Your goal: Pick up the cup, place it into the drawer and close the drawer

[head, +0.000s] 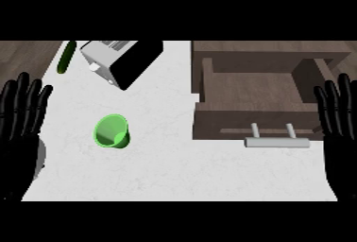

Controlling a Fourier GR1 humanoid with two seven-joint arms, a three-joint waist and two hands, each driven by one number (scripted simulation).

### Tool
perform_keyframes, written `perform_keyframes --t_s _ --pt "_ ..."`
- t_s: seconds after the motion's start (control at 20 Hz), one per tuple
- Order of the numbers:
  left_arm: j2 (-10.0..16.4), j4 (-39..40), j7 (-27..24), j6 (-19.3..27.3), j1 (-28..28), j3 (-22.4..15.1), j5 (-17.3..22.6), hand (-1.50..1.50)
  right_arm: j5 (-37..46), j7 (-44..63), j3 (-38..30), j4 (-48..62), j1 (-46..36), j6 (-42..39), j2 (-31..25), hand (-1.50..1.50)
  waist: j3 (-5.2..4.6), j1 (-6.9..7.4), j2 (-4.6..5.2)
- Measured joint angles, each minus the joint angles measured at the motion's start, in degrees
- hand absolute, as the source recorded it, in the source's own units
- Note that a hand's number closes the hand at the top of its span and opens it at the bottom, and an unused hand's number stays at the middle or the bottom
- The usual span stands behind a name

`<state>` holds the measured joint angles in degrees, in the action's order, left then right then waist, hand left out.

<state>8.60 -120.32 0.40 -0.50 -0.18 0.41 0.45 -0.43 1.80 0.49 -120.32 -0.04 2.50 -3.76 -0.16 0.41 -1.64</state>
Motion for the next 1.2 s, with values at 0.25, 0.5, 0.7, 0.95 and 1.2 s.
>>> perform_keyframes --t_s 0.25,0.5,0.7,0.95,1.2 --pt "2.4 1.2 -2.0 -9.1 -0.7 -1.0 9.1 -1.50 -0.4 -1.4 -0.8 -1.0 1.1 -1.2 -1.0 -1.50 0.07 -0.64 1.16" --pt "3.6 6.2 0.4 -18.4 0.5 -2.5 23.0 -1.50 0.5 -0.9 -0.7 0.4 1.1 -3.7 -3.7 -1.50 0.06 -0.77 1.69" --pt "5.7 11.9 1.7 -23.9 0.2 -0.2 30.6 -1.50 1.4 -0.8 -0.3 1.3 0.8 -4.7 -4.4 -1.50 0.10 -0.63 1.71" --pt "7.4 19.3 1.0 -29.1 -0.7 3.5 33.9 -1.50 2.1 -0.4 -0.6 2.3 0.0 -5.6 -4.7 -1.50 0.14 -0.53 1.67" --pt "7.4 28.1 -3.2 -31.5 -2.4 5.8 28.8 -1.50 1.7 -1.0 -1.7 4.0 -1.3 -6.3 -4.6 -1.50 0.13 -0.58 1.68"
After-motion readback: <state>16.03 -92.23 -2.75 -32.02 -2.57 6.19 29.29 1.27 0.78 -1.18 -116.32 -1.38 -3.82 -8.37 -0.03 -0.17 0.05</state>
